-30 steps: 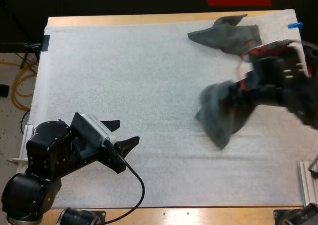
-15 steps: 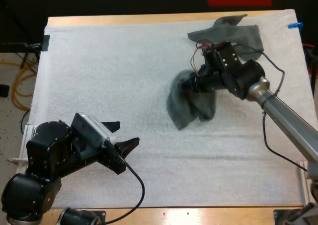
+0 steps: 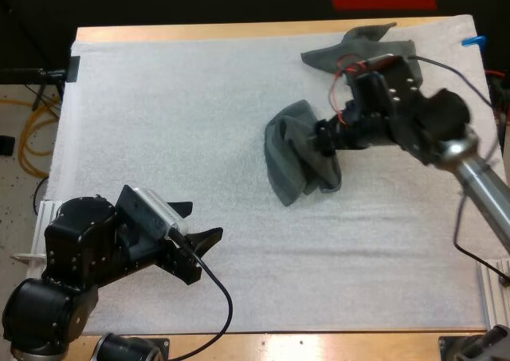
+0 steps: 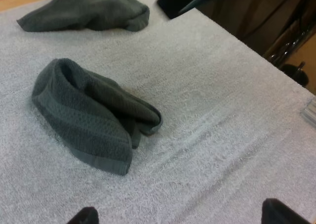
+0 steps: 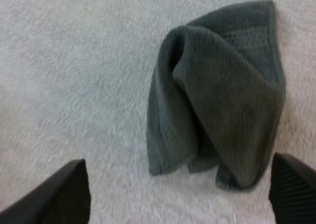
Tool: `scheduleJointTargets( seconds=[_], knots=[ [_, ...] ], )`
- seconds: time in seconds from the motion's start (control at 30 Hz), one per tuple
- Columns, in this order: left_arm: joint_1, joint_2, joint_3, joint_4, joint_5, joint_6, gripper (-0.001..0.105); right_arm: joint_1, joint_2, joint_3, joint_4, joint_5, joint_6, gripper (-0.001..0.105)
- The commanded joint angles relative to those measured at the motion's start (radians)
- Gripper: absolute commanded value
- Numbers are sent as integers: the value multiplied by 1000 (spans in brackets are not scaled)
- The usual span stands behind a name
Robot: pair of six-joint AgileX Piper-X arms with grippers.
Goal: Pick towel from pile fold and stack
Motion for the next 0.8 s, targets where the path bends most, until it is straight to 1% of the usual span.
scheduleJointTargets(
  seconds=[0.0,0.13,0.2,0.23,0.37,0.43,0.5,0.53,0.6,0.7,0.77],
  knots=[
    [-4,0,-7,6,9,3,64,2,-44,-6,57,2,-16,70],
    [-4,0,-7,25,9,3,64,2,-106,22,109,30,-16,70],
    [-4,0,-7,51,9,3,64,2,-148,75,106,58,-12,70],
    [-4,0,-7,58,9,3,64,2,-155,94,105,59,-12,70],
    [-4,0,-7,77,9,3,64,2,-186,228,70,51,35,70],
    [-4,0,-7,78,9,3,63,2,-185,294,33,45,55,70],
    [-4,0,-7,78,9,3,63,2,-180,374,-62,45,86,70],
    [-4,0,-7,78,9,3,63,2,-179,394,-81,45,100,70],
    [-4,0,-7,78,9,3,63,-1,-163,463,-178,47,149,70],
    [-4,0,-7,78,9,3,63,-1,-118,508,-255,48,203,70],
    [-4,0,-7,78,9,3,63,-1,-81,517,-289,48,231,70]
  ],
)
